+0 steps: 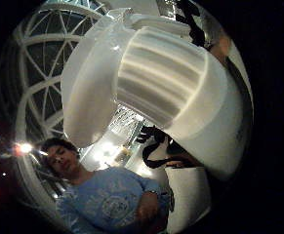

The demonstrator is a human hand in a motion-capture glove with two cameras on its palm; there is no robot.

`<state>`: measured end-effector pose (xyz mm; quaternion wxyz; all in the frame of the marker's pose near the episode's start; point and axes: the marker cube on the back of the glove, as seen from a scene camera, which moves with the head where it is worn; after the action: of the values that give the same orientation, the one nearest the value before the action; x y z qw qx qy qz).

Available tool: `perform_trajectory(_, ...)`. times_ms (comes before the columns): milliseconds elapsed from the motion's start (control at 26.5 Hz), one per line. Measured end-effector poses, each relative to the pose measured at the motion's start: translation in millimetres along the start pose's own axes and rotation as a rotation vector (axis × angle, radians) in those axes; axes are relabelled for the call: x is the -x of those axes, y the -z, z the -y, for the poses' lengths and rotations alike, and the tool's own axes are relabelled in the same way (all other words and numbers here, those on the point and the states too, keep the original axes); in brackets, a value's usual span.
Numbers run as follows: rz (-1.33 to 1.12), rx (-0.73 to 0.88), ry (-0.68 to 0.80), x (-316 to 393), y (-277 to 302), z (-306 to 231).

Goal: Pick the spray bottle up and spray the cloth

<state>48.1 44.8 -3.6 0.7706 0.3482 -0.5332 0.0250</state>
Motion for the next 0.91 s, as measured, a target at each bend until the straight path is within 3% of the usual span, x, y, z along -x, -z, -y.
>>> perform_trajectory(340,-0.044,0.048,-0.039,-31.4,-29.1,-3.5)
perform_trajectory(529,-0.187,0.274,-0.044,-53.4,-18.0,-31.5)
perform_trajectory(718,-0.078,0.091,-0.049,-38.2,-31.1,-10.8)
perform_trajectory(906,-0.124,0.081,-0.049,-17.3,-12.3,-15.7)
